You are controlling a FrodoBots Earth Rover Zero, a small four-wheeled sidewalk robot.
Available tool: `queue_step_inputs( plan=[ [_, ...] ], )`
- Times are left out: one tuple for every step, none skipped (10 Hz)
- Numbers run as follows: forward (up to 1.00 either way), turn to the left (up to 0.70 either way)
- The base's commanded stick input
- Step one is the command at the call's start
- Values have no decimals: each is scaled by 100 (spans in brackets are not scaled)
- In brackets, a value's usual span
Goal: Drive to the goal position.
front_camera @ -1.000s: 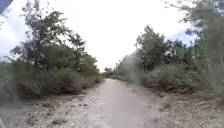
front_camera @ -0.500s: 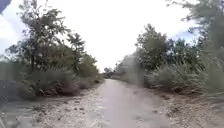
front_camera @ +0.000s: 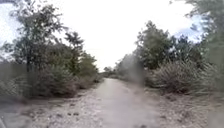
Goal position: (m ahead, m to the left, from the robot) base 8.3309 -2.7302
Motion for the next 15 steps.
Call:
queue_step_inputs(
  plan=[
    [45, 0],
    [45, 0],
    [45, 0],
    [45, 0],
    [45, 0],
    [45, 0],
    [45, 0],
    [45, 0],
    [45, 0],
    [45, 0],
    [45, 0],
    [45, -18],
    [45, -26],
    [45, -27],
    [45, -27]
  ],
)
